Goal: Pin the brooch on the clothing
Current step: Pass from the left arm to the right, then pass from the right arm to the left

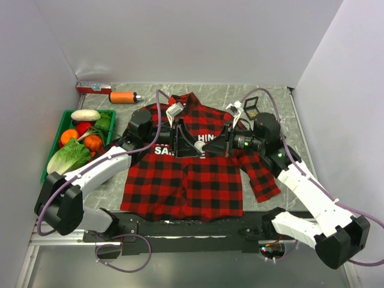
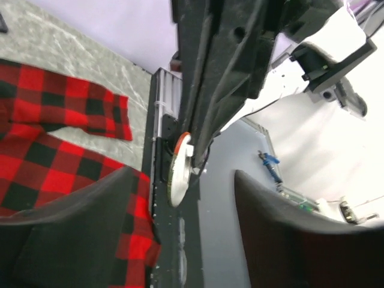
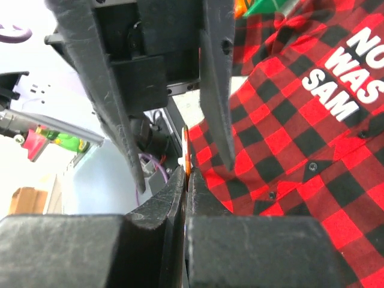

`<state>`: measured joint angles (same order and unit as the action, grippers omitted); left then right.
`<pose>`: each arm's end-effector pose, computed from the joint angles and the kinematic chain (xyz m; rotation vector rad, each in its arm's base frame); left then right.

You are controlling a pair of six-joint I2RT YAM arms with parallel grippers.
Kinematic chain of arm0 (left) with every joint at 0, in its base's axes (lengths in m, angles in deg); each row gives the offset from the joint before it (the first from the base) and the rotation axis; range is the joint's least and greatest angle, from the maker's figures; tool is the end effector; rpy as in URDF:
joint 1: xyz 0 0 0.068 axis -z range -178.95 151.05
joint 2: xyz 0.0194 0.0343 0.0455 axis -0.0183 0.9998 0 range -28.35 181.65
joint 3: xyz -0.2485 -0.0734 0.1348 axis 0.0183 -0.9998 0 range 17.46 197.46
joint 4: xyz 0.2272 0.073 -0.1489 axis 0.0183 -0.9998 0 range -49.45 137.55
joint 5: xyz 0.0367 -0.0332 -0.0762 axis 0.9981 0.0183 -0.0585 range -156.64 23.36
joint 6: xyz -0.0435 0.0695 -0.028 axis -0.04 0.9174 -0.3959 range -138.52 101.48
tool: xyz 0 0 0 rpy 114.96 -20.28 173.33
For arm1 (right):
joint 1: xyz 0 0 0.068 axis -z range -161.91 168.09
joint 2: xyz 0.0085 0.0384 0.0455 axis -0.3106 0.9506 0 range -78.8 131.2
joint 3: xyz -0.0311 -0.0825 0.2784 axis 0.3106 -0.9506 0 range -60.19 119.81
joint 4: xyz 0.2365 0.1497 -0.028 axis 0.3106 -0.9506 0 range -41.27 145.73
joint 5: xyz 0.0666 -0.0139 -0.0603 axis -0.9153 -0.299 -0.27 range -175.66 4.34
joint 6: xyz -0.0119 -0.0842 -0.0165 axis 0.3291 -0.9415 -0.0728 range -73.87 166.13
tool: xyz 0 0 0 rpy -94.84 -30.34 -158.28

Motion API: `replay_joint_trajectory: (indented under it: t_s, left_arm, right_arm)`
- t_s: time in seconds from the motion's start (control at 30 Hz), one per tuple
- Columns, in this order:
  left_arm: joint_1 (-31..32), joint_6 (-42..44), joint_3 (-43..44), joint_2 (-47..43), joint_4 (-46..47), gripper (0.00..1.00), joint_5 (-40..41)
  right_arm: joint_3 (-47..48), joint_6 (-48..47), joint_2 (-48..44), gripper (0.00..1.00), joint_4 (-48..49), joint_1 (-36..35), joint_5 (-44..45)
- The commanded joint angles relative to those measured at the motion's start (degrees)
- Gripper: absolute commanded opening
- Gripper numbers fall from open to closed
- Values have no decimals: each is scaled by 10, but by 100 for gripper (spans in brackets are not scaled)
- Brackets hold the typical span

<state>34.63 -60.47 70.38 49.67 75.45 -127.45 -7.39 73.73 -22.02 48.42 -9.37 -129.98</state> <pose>0.2452 -0.2430 0.3381 0.8638 1.6621 -1.7654 0.2063 0.1676 0.3671 -0.6068 1.8240 1.3498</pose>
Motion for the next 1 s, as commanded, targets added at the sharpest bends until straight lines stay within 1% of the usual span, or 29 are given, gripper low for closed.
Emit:
replay_joint_trajectory:
  t_s: [0.0,0.03,0.07,0.1,0.13,0.2,0.33,0.4,0.43,0.53,0.7,0.87,0.97]
  left_arm:
    - [-14,122,51,-23,-108,79,-4]
    - [-16,149,70,-24,-169,79,3]
    - [-18,177,81,-25,-206,79,3]
    - [-18,231,103,-23,-237,79,-3]
    - [-18,253,112,-23,-282,79,-16]
    - [-18,292,127,-23,-318,76,-25]
    - [-15,315,127,-35,-341,73,-30]
    - [-12,314,126,-35,-339,70,-40]
    - [-4,315,127,-32,-341,66,-44]
    - [17,339,140,-20,-380,63,-45]
    - [43,383,154,-13,-431,61,-26]
    - [46,370,151,-11,-415,58,-19]
    - [52,349,143,-7,-393,52,-27]
  right_arm:
    - [108,-83,23,0,-151,2,-21]
    - [121,-104,27,0,-175,3,-25]
    - [134,-114,38,0,-202,2,-28]
    - [156,-123,42,0,-244,3,-32]
    - [165,-135,48,0,-263,3,-37]
    - [180,-142,62,0,-301,3,-54]
    - [183,-161,79,0,-341,2,-77]
    - [183,-169,88,0,-357,2,-81]
    - [183,-176,91,0,-370,2,-82]
    - [181,-182,95,0,-378,1,-82]
    - [184,-182,99,0,-374,2,-92]
    - [185,-181,104,0,-372,1,-105]
    - [181,-182,106,0,-371,1,-110]
